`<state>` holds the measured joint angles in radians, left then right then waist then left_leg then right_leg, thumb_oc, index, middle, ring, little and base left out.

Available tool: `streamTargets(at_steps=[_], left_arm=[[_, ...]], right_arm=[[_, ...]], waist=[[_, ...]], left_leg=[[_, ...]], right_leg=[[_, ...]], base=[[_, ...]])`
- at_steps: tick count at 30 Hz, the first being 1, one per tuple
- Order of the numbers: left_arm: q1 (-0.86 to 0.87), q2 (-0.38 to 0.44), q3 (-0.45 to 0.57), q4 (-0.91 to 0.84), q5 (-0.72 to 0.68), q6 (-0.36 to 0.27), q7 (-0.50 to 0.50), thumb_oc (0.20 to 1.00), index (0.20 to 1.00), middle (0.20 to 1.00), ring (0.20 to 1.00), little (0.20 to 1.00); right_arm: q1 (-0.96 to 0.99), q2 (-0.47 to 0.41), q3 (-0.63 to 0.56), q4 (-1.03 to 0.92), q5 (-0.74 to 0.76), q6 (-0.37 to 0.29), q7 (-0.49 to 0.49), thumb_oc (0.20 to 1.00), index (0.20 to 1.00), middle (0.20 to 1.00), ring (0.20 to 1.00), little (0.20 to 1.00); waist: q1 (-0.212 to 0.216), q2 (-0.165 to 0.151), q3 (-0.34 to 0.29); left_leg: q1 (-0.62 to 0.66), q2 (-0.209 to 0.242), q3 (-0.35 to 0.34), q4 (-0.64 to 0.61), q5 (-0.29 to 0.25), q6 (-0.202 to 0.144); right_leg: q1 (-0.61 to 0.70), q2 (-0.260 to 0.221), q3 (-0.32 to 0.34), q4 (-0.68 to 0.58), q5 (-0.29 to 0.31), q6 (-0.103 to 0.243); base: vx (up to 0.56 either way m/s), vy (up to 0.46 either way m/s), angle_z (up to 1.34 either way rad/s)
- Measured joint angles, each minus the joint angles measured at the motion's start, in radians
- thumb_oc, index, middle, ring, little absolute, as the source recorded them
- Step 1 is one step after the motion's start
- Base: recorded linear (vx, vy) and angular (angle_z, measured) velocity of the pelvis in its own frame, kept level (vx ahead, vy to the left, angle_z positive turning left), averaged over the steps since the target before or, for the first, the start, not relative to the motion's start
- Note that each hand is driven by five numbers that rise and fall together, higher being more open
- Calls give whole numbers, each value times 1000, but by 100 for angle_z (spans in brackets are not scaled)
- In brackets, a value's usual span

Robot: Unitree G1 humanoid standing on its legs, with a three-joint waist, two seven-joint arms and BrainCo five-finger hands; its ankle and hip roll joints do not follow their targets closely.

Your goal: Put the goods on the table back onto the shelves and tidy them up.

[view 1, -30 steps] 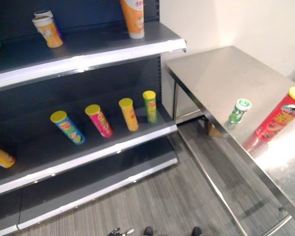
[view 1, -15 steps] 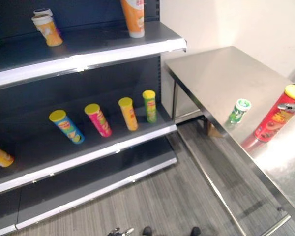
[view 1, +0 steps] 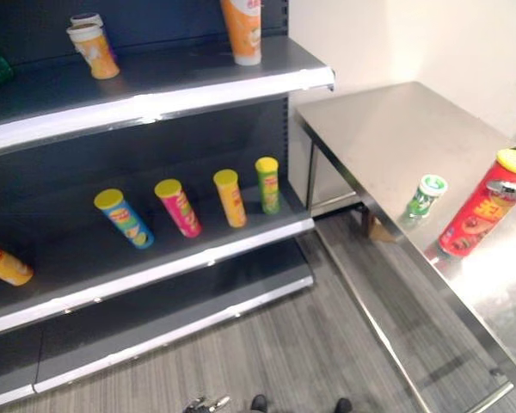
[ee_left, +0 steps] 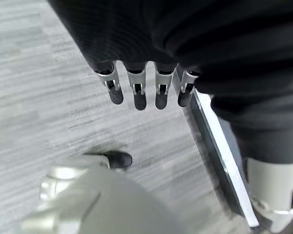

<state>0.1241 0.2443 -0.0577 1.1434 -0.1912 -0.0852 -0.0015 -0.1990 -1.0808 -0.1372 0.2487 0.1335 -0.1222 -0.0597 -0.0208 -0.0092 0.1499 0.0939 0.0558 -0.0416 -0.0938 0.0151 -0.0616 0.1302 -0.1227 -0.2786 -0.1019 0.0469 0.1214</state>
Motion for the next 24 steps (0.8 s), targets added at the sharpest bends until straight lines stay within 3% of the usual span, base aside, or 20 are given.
streamTargets(at_steps=[3,6,7,10,11,12,14,16,17,19,20,21,22,23,24], left_arm=[[6,-2,13,-14,2,0,5,1000,1000,1000,1000,1000],[7,-4,13,-67,9,0,6,1000,1000,1000,1000,1000],[5,-6,11,-78,9,-1,6,1000,1000,1000,1000,1000],[-35,-14,10,-78,-3,-1,8,1000,1000,1000,1000,1000],[-42,-20,11,-74,-3,-1,10,1000,1000,1000,1000,1000],[-50,-20,10,-69,-3,-1,13,1000,1000,1000,1000,1000],[-40,-17,11,-68,-3,0,20,1000,1000,1000,1000,1000],[-32,-17,5,-68,-3,0,21,1000,1000,1000,1000,1000],[-26,-21,2,-68,-3,-1,23,1000,1000,1000,1000,1000],[-37,-27,-9,-69,-3,-5,23,1000,1000,1000,1000,1000],[-50,-28,-16,-71,-3,-9,23,1000,1000,1000,1000,1000],[-50,-28,-16,-71,-3,-9,23,1000,1000,1000,1000,1000],[-71,7,-18,-69,-2,-20,25,1000,1000,1000,1000,1000],[-81,28,-22,-69,-1,-23,25,1000,1000,1000,1000,1000],[-81,48,-22,-69,-1,-22,26,1000,1000,1000,1000,1000]], right_arm=[[96,27,-170,-144,-91,-14,-93,200,200,200,200,200],[99,62,-251,-295,-114,-40,-147,200,200,200,200,200],[96,76,-252,-321,-112,-56,-155,200,200,200,200,200],[91,110,-244,-350,-86,-78,-166,200,200,200,200,200],[84,109,-232,-355,-87,-78,-166,200,200,200,200,200],[83,114,-215,-356,-87,-78,-165,200,200,200,200,200],[82,107,-207,-360,-87,-80,-161,200,200,200,200,200],[82,113,-204,-354,-87,-80,-160,200,200,200,200,200],[89,108,-202,-348,-88,-79,-156,200,200,200,200,200],[93,116,-208,-350,-89,-73,-150,200,200,200,200,200],[93,107,-209,-353,-89,-72,-148,200,200,200,200,200],[93,107,-209,-353,-89,-72,-148,200,200,200,200,200],[118,179,-208,-374,-94,-73,-141,200,200,200,200,200],[141,201,-201,-384,-96,-74,-133,200,200,200,200,200],[142,204,-171,-384,-97,-73,-128,200,200,200,200,200]], waist=[[-6,18,13],[-3,61,32],[-3,61,40],[-2,53,57],[-2,57,60],[4,47,62],[-3,20,68],[-4,23,68],[-21,28,65],[-39,47,58],[-43,64,50],[-43,64,50],[-41,13,39],[-36,-22,39],[-34,-29,41]], left_leg=[[-1,4,0,0,2,-5],[-20,10,-4,22,10,-17],[-42,8,-9,45,13,-21],[-118,-1,-24,96,58,-87],[-120,13,-3,80,43,-93],[-121,40,50,89,28,-97],[-122,117,113,109,27,-99],[-89,197,132,117,8,-135],[-63,239,139,111,13,-127],[-37,259,147,76,7,-137],[-40,252,145,56,17,-122],[-40,252,145,56,17,-122],[-46,163,134,54,-19,-151],[-56,123,120,73,-27,-128],[-59,105,110,72,-22,-112]], right_leg=[[0,5,2,-2,-2,-1],[-5,19,1,-3,-10,-3],[-8,23,-3,-2,-13,-8],[-24,7,-32,-2,-16,-26],[-27,-1,-61,-3,-3,-59],[-30,-16,-86,-3,0,-71],[-35,-41,-102,3,2,-70],[-34,-42,-118,5,24,-46],[-28,-53,-130,6,21,-25],[-20,-77,-155,16,40,5],[-21,-94,-161,14,55,36],[-21,-94,-161,14,55,36],[-18,-182,-155,17,89,45],[-22,-224,-142,27,104,25],[-25,-235,-139,56,106,23]], base=[[-41,-93,-1],[-162,-40,7],[-198,23,42],[-74,90,57],[-44,98,57],[-41,116,48],[-35,210,44],[0,342,29],[19,437,33],[48,370,48],[80,428,34],[58,312,44],[76,444,45],[67,477,60],[73,613,43]])
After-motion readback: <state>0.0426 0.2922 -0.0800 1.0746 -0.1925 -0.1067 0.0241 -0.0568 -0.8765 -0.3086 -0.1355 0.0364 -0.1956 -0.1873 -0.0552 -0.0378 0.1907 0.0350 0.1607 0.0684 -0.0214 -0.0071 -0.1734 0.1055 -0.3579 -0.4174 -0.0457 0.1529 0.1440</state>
